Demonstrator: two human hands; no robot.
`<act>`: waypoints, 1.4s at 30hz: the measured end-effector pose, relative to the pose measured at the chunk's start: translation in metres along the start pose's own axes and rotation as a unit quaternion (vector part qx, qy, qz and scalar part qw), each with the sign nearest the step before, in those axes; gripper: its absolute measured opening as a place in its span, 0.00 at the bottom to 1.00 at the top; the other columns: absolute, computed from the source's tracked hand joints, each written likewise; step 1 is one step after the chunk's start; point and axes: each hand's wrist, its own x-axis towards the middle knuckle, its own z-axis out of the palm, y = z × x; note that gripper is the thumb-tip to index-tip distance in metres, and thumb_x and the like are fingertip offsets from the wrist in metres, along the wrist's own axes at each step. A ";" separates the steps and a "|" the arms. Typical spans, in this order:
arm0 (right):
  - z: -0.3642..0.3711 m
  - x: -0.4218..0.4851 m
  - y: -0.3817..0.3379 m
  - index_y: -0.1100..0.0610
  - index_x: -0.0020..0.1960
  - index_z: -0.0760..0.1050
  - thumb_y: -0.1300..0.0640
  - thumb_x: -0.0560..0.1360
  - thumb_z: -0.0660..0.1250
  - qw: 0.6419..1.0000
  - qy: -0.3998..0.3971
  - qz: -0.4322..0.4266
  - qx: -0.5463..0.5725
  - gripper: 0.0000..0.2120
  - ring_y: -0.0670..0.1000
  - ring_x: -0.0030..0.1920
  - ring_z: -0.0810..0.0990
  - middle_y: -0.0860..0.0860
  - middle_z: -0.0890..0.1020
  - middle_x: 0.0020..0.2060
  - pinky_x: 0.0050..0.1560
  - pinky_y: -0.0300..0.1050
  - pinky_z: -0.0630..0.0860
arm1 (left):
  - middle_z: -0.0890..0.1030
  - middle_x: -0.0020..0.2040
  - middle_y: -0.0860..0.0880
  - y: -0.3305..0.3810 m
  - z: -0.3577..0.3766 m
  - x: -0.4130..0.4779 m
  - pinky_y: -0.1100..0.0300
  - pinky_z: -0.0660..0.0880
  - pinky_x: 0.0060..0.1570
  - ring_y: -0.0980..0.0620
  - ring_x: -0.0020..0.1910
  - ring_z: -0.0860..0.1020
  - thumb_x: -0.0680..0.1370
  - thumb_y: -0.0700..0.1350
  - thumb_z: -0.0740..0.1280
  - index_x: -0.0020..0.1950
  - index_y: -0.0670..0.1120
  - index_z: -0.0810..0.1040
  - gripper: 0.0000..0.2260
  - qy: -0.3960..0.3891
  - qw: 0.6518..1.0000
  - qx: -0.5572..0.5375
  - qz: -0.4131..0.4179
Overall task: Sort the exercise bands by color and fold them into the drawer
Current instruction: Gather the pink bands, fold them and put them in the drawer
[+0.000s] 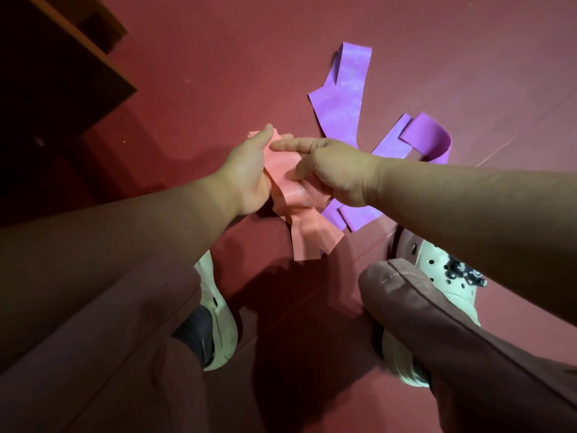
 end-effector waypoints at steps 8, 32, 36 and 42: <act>-0.001 -0.012 -0.004 0.51 0.35 0.71 0.71 0.68 0.64 0.996 0.089 0.008 0.005 0.15 0.53 0.33 0.72 0.50 0.75 0.31 0.36 0.45 0.68 | 0.83 0.49 0.42 0.013 0.011 -0.004 0.52 0.80 0.48 0.44 0.45 0.82 0.85 0.53 0.50 0.54 0.44 0.77 0.19 0.036 0.996 0.056 0.061; 0.044 -0.234 -0.174 0.55 0.51 0.73 0.62 0.78 0.63 0.970 0.109 -0.067 -0.207 0.04 0.52 0.45 0.78 0.52 0.78 0.44 0.42 0.43 0.77 | 0.83 0.43 0.43 0.130 0.117 -0.264 0.56 0.78 0.47 0.44 0.40 0.80 0.85 0.53 0.50 0.46 0.45 0.78 0.21 -0.034 0.939 0.144 0.311; 0.069 -0.271 -0.201 0.56 0.47 0.76 0.62 0.76 0.61 0.953 0.160 -0.083 -0.244 0.06 0.51 0.46 0.79 0.51 0.80 0.45 0.44 0.45 0.73 | 0.83 0.42 0.43 0.147 0.121 -0.318 0.57 0.77 0.43 0.46 0.38 0.79 0.85 0.53 0.51 0.46 0.45 0.79 0.21 -0.033 0.923 0.149 0.352; 0.107 -0.323 -0.205 0.54 0.44 0.74 0.58 0.75 0.61 0.972 0.194 -0.062 -0.119 0.04 0.52 0.43 0.74 0.49 0.77 0.41 0.48 0.48 0.71 | 0.80 0.40 0.41 0.143 0.126 -0.386 0.62 0.75 0.35 0.47 0.35 0.76 0.85 0.50 0.52 0.44 0.42 0.78 0.20 -0.036 0.907 0.133 0.397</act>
